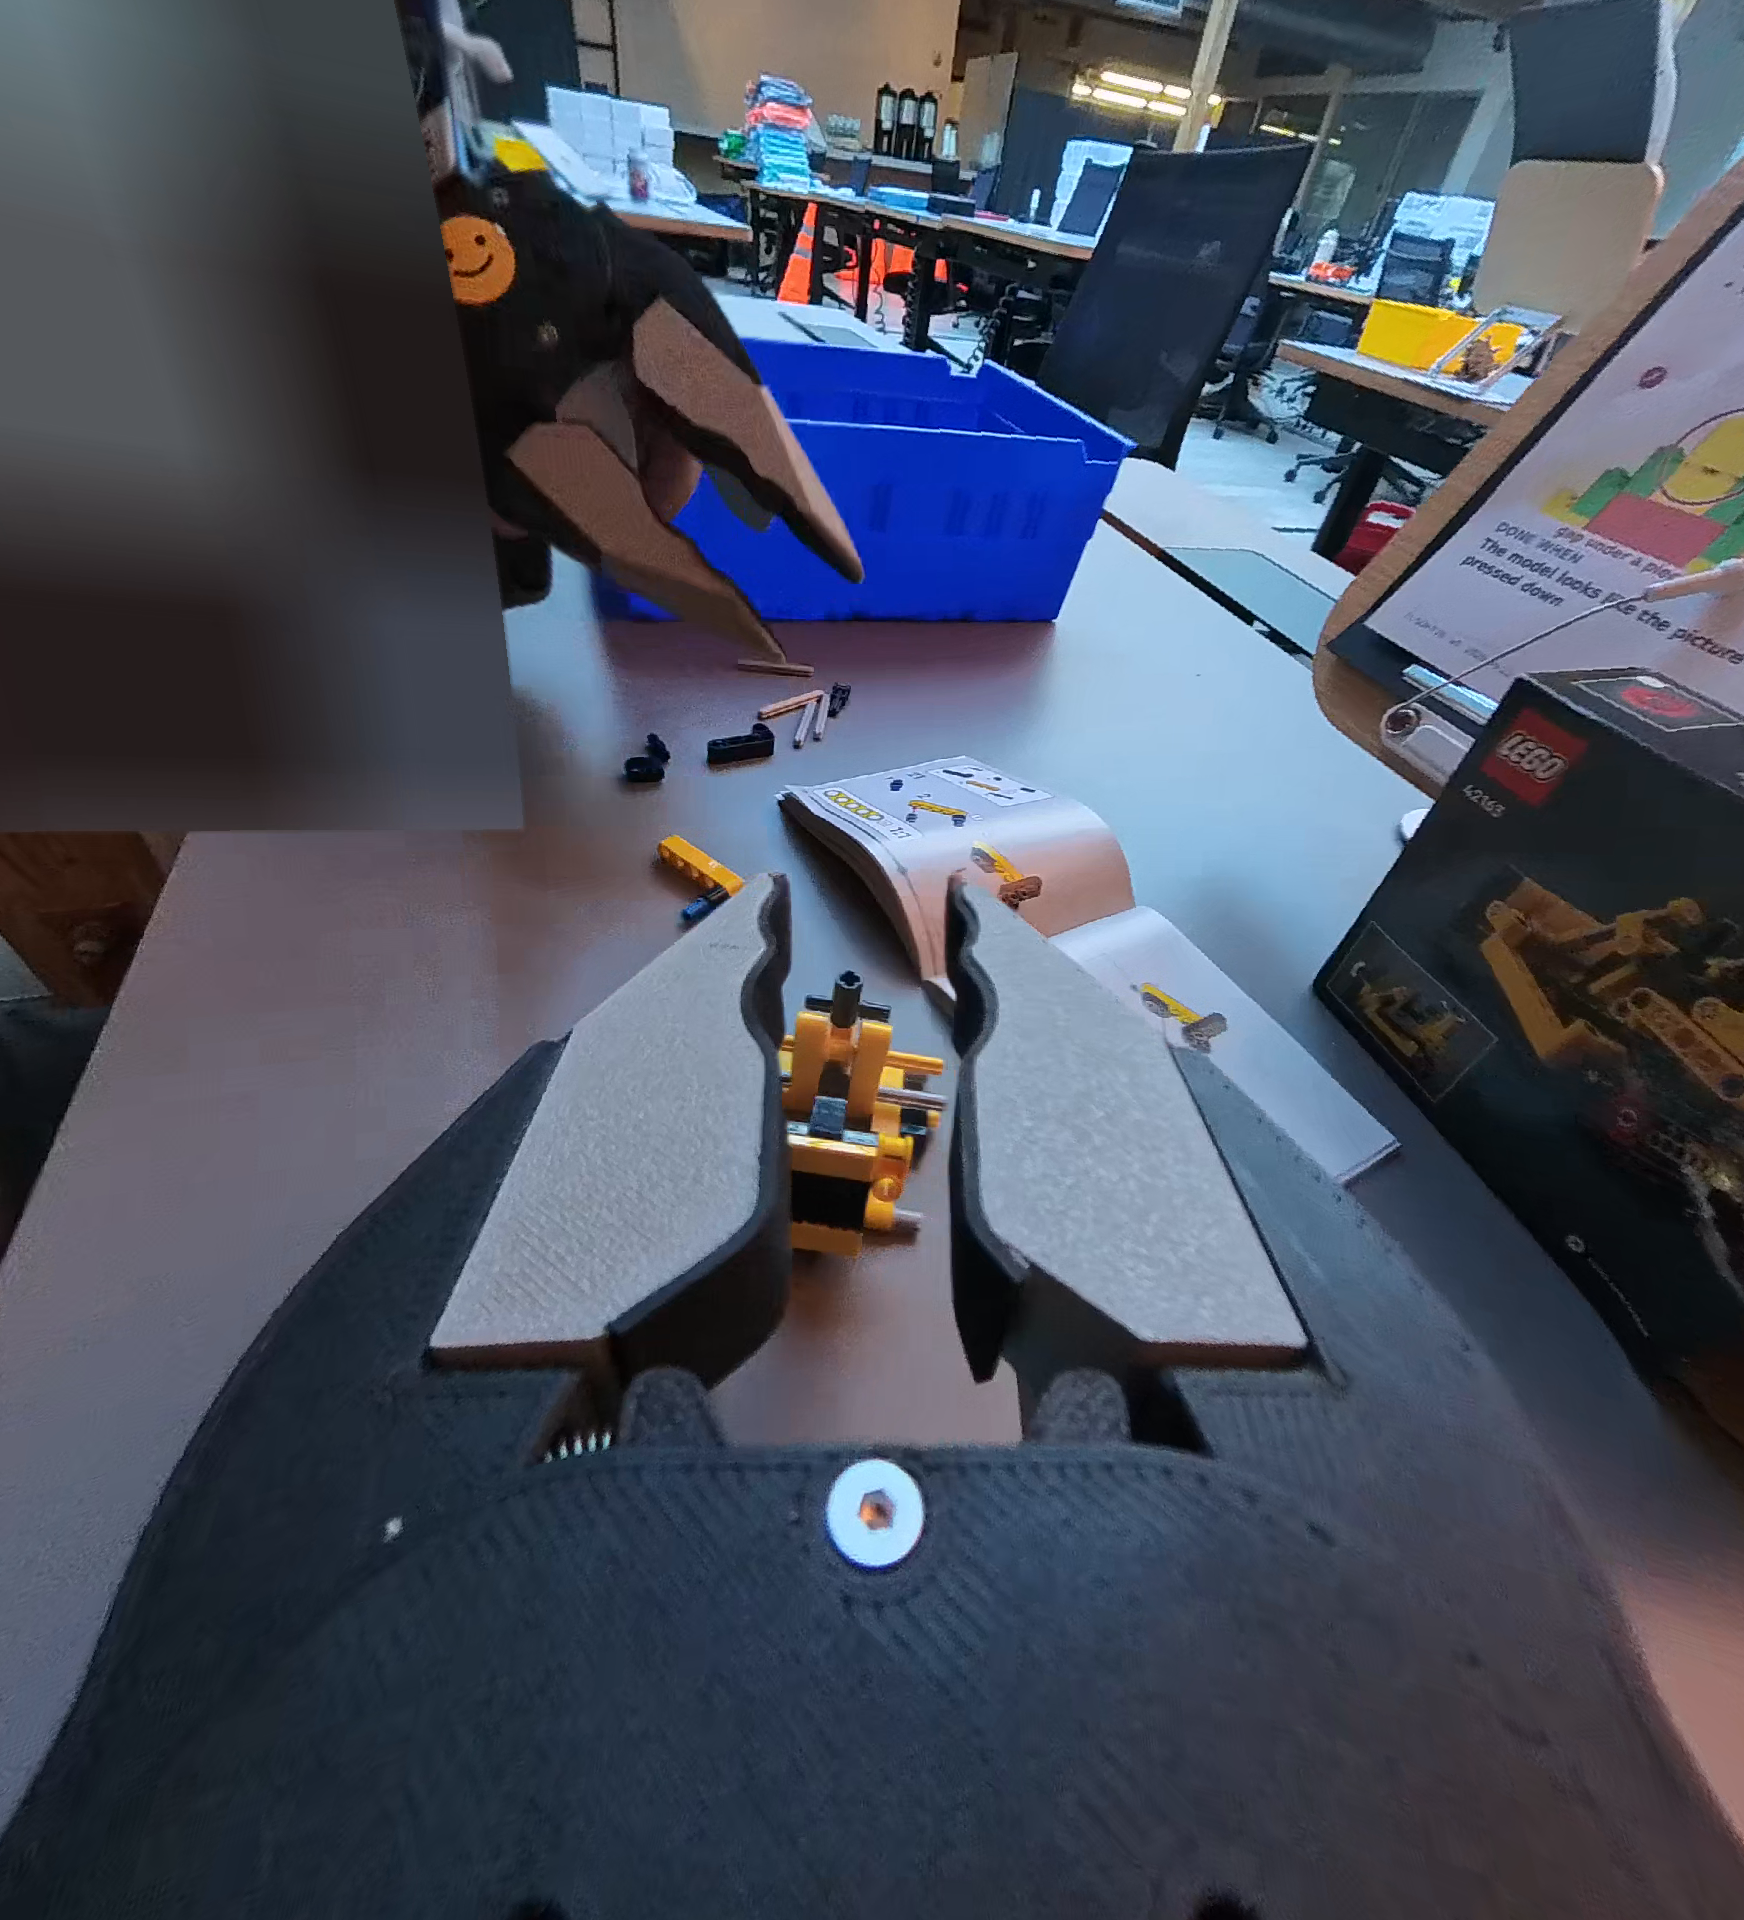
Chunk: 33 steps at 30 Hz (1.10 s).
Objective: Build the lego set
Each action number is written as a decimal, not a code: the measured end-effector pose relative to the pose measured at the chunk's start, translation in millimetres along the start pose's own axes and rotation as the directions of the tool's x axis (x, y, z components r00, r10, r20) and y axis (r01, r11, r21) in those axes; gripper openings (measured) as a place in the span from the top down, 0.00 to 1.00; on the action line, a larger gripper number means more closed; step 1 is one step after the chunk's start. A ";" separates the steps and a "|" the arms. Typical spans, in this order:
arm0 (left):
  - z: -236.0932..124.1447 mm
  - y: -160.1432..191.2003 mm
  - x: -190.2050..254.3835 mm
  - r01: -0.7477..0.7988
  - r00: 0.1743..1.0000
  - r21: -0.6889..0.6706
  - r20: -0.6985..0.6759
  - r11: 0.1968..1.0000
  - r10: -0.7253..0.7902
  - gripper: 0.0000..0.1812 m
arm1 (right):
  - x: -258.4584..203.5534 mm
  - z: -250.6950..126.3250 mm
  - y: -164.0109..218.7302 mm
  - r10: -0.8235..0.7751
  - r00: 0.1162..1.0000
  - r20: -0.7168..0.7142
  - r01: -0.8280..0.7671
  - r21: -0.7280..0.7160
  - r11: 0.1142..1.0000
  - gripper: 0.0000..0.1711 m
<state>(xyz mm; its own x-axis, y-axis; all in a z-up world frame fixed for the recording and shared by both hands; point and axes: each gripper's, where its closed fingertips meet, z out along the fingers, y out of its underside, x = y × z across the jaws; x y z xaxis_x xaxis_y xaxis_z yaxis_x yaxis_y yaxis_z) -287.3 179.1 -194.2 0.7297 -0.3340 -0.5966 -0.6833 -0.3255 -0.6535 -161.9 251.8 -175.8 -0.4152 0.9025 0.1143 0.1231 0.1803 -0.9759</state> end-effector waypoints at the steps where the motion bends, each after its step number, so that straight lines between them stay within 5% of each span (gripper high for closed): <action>1: -1.3 -4.1 -6.0 0.068 0.998 0.042 -0.005 0.997 -0.068 0.83 | 2.5 -1.2 -0.3 0.000 1.000 -0.009 0.000 0.002 1.000 0.85; 11: 17.7 68.8 3.9 0.424 0.897 -0.213 -0.038 0.880 -0.441 0.91 | 28.6 -3.7 10.5 0.056 0.996 -0.068 -0.056 -0.009 0.998 0.85; 25: 8.3 50.8 -7.2 0.463 0.886 -0.076 0.017 0.883 -0.464 0.92 | 79.4 -26.0 16.1 0.152 0.966 -0.212 -0.142 0.060 0.988 0.81; 33: 12.6 51.5 -19.5 0.593 0.805 -0.027 0.048 0.805 -0.592 0.93 | 89.0 -26.2 22.9 0.200 0.957 -0.209 -0.191 0.061 0.980 0.81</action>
<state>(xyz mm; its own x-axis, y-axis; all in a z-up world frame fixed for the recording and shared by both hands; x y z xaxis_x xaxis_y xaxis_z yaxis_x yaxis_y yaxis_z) -336.4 179.9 -222.1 0.9927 -0.0335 -0.1159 -0.1176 -0.4838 -0.8673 -172.4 346.5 -183.1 -0.1843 0.9818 -0.0468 0.1449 -0.0199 -0.9892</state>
